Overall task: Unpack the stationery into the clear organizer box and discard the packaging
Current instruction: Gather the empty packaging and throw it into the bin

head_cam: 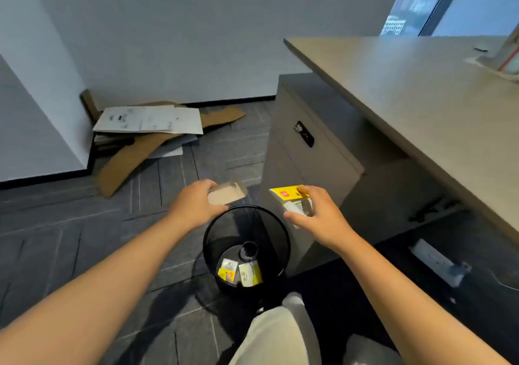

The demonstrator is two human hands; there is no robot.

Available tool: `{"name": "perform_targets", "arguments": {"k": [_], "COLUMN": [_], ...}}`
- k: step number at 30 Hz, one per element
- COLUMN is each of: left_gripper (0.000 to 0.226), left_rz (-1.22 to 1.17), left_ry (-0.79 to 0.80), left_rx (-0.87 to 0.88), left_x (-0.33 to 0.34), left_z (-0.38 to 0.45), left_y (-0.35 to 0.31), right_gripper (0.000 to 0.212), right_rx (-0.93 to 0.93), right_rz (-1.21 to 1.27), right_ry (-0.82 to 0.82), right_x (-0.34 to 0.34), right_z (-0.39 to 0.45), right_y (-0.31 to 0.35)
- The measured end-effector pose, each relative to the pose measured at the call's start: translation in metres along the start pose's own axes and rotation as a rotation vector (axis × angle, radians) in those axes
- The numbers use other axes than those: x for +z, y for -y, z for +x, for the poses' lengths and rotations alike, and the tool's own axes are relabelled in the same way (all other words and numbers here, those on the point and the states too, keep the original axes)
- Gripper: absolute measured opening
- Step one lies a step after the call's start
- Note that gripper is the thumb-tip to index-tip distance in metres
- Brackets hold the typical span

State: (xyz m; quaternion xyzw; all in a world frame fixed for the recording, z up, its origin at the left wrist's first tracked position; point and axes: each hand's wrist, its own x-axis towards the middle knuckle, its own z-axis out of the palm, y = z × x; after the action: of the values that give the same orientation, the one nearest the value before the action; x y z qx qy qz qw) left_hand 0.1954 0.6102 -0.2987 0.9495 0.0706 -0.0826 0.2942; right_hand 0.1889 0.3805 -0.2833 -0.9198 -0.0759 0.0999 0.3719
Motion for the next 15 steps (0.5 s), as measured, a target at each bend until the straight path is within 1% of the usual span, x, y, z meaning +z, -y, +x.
{"name": "perform_targets", "arguments": {"k": [5,9,12,15], "left_gripper": [0.054,0.062,0.067,0.057], "left_rz": [0.018,0.021,0.050,0.102], "left_ry": [0.168,0.260,0.272,0.293], "left_rx": [-0.140,-0.204,-0.197,-0.151], "left_x": [0.072,0.115,0.128,0.131], "left_z": [0.037,0.068,0.085,0.094], "left_y": [0.039,0.055,0.063,0.073], "right_gripper": [0.065,0.065,0.068,0.073], "right_rx": [0.141,0.157,0.144,0.114], "right_rz": [-0.056,-0.156,-0.231,-0.324], "right_ry": [0.176,0.259,0.286,0.332], "right_x": [0.052,0.091,0.112,0.131], "right_z": [0.038,0.066,0.083,0.098], "right_y": [-0.049,-0.080,-0.092,-0.099]}}
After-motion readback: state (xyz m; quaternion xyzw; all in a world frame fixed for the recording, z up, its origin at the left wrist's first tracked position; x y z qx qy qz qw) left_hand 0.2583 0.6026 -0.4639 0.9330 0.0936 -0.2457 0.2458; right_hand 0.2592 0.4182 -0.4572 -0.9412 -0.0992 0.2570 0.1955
